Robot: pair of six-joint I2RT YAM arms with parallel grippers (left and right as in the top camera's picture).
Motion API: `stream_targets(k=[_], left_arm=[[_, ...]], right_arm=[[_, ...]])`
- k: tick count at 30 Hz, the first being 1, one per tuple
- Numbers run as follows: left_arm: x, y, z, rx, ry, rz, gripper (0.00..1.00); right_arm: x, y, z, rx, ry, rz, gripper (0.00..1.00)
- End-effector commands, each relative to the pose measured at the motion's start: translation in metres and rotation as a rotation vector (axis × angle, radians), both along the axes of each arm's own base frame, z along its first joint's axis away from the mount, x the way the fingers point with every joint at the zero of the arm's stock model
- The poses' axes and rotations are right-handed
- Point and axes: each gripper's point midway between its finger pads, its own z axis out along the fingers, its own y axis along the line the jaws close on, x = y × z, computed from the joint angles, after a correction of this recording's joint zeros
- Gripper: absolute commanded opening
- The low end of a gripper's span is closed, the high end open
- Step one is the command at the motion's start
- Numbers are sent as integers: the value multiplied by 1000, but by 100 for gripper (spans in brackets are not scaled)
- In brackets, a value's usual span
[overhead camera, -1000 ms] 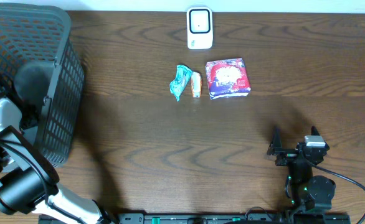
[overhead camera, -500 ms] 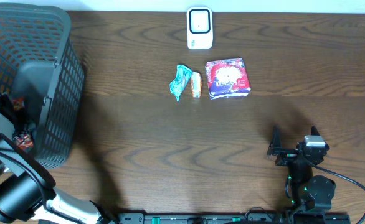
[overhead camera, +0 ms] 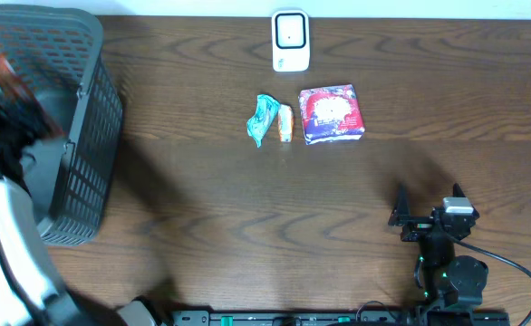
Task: Scan the item barcode
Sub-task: 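Reach into the basket and grasp the brown chocolate bar, then place the brown chocolate bar beside the other snacks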
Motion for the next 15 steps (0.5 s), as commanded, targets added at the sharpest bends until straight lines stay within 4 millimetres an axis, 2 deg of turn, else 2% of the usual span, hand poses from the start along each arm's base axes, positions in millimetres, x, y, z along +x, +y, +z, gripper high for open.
stream_targets(k=[1,3,4,5,8,9,11,13,14,15], left_arm=[[-16,-69,161,73,-413,-80,7],[-30,-103,198,122,-521,-150,8],[-34,-116,208,132,-552,-178,7],[-43,-143,223,141,-600,-241,7],[-51,-195,234,113,-643,-382,7],[-51,-224,232,82,-643,-466,7],[-46,-265,218,26,-601,-578,7],[-30,-301,183,-15,-479,-617,7],[-18,-314,158,-10,-396,-595,7],[-12,-321,143,-5,-347,-574,7]], right_arm=[[0,-1,0,-10,0,-2,99],[0,-1,0,-10,0,-2,99],[0,-1,-1,-10,1,-2,99],[0,-1,0,-10,1,-2,99],[0,-1,0,-10,1,-2,99],[0,-1,0,-10,1,-2,99],[0,-1,0,-10,0,-2,99],[0,-1,-1,-10,1,-2,99],[0,-1,0,-10,0,-2,99],[0,-1,0,-10,1,-2,99]])
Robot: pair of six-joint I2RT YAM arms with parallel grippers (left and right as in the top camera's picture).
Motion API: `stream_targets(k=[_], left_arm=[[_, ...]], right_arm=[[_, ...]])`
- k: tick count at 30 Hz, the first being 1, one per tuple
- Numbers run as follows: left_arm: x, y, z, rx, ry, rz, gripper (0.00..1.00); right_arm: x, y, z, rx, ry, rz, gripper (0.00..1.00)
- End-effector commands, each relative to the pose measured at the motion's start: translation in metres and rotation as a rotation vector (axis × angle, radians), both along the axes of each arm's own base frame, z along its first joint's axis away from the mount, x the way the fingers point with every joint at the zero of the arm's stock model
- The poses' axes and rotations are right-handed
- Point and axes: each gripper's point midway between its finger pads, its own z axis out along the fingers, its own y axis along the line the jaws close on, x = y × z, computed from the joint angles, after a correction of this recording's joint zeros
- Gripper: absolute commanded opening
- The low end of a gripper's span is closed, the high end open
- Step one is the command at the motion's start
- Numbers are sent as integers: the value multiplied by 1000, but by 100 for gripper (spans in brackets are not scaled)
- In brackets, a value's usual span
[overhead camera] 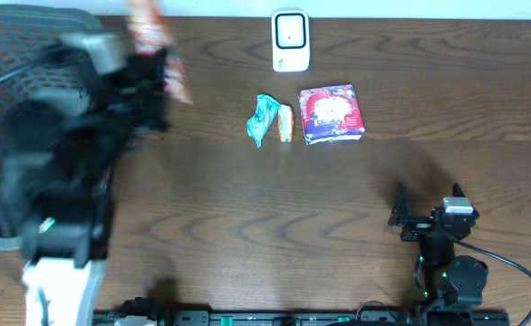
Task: Scan the item barcode
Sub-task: 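Place the brown chocolate bar beside the other snacks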
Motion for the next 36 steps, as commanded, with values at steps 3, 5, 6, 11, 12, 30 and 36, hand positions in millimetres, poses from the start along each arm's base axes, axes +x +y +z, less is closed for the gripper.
stream_targets(k=[3,5,6,11,12,30,36], left_arm=[[55,-58,-116,68,339,136,7],[64,-85,-151,63,429,117,7],[69,-104,-174,51,485,100,7],[86,-163,-256,-16,638,73,7],[88,-170,-269,-36,666,77,7],[82,-130,-204,29,529,17,63],[53,-2,-182,58,634,299,89]], right_arm=[[0,-1,0,-10,1,-2,99],[0,-1,-1,-10,1,-2,99],[0,-1,0,-10,1,-2,99],[0,-1,0,-10,1,-2,99],[0,-1,0,-10,1,-2,99],[0,-1,0,-10,0,-2,99],[0,-1,0,-10,0,-2,99]])
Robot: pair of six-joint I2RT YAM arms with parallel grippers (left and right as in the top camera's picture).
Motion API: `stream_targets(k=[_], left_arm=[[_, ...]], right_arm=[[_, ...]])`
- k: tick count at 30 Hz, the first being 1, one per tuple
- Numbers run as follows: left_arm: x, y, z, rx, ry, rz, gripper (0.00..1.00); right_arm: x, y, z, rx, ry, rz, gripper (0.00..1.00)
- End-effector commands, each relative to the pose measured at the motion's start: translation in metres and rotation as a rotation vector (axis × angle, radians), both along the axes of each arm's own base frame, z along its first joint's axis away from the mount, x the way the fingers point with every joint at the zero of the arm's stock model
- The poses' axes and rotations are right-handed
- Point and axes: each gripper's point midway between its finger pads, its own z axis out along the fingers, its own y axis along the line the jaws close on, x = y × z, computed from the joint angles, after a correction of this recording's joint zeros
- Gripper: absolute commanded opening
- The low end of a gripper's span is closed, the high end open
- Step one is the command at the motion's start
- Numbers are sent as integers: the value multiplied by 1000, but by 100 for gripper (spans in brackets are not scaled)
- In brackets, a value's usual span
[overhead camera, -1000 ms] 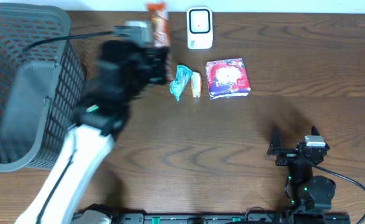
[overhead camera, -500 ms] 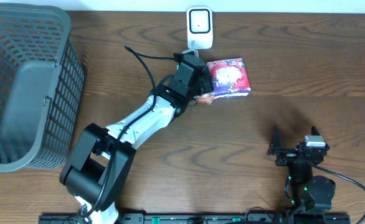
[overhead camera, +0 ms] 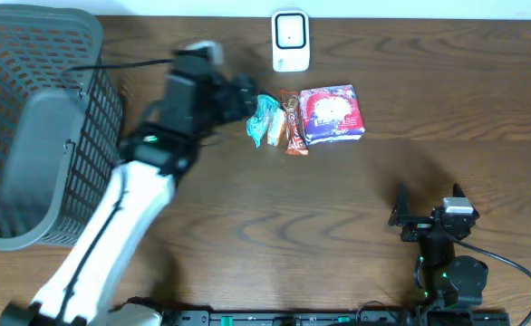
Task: Scan the item barcode
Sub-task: 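Place the brown chocolate bar beside the other snacks, then retract the left arm and reach the right gripper toward the purple package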
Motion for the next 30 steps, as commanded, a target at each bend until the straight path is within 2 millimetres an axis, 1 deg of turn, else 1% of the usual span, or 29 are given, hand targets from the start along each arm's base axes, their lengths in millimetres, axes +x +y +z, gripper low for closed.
stream_targets(k=[1,2,3,4,5,6,7,8,10,11,12,13,14,15,17,18,19,21,22,24,25,26,28,30], left_arm=[[-15,63,1,72,51,128,95],[-20,74,0,77,71,151,97],[-25,86,-3,82,97,179,98],[-28,92,-5,84,111,193,98],[-30,97,-7,88,128,205,98],[-33,102,-11,91,148,216,98],[-34,103,-14,94,162,218,99],[-37,103,-17,98,178,218,98],[-43,104,-23,106,213,216,98],[-45,104,-25,109,226,216,98],[-48,104,-27,112,238,216,98],[-50,105,-29,114,248,215,98],[-51,105,-30,116,257,215,98],[-52,105,-30,116,259,215,98],[-52,105,-31,117,260,215,98],[-52,105,-31,117,259,214,98],[-52,105,-31,117,259,214,98],[-52,105,-31,117,259,214,98],[-52,105,-31,117,259,214,98],[-52,105,-30,116,259,215,98],[-52,105,-30,116,259,215,98],[-52,105,-31,117,260,215,97],[-52,105,-30,117,259,214,98],[-52,105,-31,117,259,214,98]], right_arm=[[0,-1,0,-10,1,-2,99],[0,-1,2,-10,-9,-2,99],[0,-1,10,-12,-43,-2,99],[0,3,17,7,-73,18,99],[0,9,25,45,-102,55,99],[-2,25,34,122,-134,144,99],[-3,33,39,159,-147,197,99],[-5,36,48,167,-181,214,99],[-13,45,81,222,-306,287,99],[-19,48,97,211,-374,313,99],[-25,49,113,196,-441,325,99],[-32,47,130,185,-509,317,99],[-35,42,144,185,-543,294,99],[-36,38,161,158,-553,265,99],[-30,40,181,64,-481,252,99],[-24,41,185,28,-430,247,99],[-8,42,193,-44,-292,244,99],[14,42,196,-94,-115,254,99],[39,41,191,-98,103,269,99],[58,40,182,-72,278,279,99],[72,41,173,-47,396,294,99],[81,43,166,-25,474,314,99],[104,52,149,27,600,374,99],[123,62,130,80,688,437,99]])
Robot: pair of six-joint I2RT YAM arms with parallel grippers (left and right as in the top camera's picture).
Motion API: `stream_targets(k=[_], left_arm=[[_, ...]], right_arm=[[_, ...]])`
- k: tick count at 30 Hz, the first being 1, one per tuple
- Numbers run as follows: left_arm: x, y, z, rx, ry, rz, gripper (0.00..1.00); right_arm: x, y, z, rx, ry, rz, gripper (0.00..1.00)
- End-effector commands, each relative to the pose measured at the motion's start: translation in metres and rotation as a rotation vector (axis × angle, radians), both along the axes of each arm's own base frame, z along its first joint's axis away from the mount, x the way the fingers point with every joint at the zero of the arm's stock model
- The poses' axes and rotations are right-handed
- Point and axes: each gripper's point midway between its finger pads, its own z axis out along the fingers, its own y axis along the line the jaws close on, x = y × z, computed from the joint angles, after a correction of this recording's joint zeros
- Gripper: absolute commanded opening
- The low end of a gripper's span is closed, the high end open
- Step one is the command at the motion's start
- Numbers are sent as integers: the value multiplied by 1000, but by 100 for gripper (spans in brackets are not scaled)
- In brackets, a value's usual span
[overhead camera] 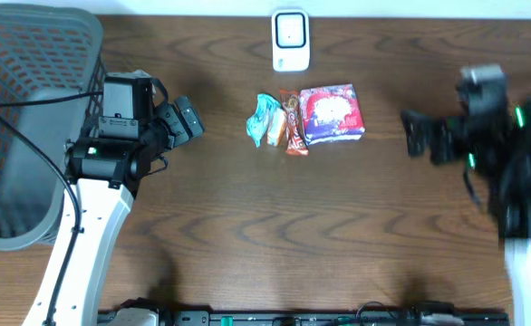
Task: Scan the item barcode
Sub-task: 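Retract the left arm and reach the right gripper toward the purple package, then grasp the purple package with the right gripper and lift it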
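Note:
The white scanner (pixel 290 40) stands at the table's far edge. In front of it lie three items in a row: a teal packet (pixel 264 118), a brown and orange snack packet (pixel 291 125) and a purple and red pack (pixel 331 114). My left gripper (pixel 184 119) hovers left of the teal packet, open and empty. My right gripper (pixel 414 134) is blurred, to the right of the purple pack; its fingers look spread with nothing between them. No barcode shows from above.
A dark grey mesh basket (pixel 84 54) fills the left end of the table, right behind the left arm. The right arm's body takes up the right edge.
My left gripper has drawn back to the left from the teal packet. The right arm has left its place at the front right and now reaches toward the purple pack from the right.
My left arm was over the basket with something orange-red. Then it held a red-orange packet clear of the basket. Later it was beside the teal packet, with a brown packet lying in the row. Now it stands back, empty, and the right arm has come up.

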Motion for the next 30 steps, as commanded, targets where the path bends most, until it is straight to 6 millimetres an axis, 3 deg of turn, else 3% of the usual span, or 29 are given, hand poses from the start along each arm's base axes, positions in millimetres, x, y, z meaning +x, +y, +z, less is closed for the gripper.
stream_targets(k=[1,3,9,15,19,20,21,22,23,24,27,30], left_arm=[[0,2,1,7,-4,-3,98],[0,2,1,7,-4,-3,98],[0,2,1,7,-4,-3,98],[0,2,1,7,-4,-3,98],[0,2,1,7,-4,-3,98],[0,2,1,7,-4,-3,98],[0,2,1,7,-4,-3,98],[0,2,1,7,-4,-3,98],[0,2,1,7,-4,-3,98],[0,2,1,7,-4,-3,98],[0,2,1,7,-4,-3,98],[0,2,1,7,-4,-3,98]], right_arm=[[39,22,-38,90,170,132,99],[68,25,-85,121,268,147,99],[111,27,-177,168,403,158,99],[133,50,-235,411,452,262,99],[137,64,-260,534,475,323,97],[135,68,-264,557,484,337,94],[133,69,-271,567,501,337,72],[132,69,-272,569,510,335,59],[130,69,-273,571,520,331,37],[131,68,-268,571,513,332,22],[138,58,-250,532,486,281,4],[148,31,-218,360,442,144,1]])
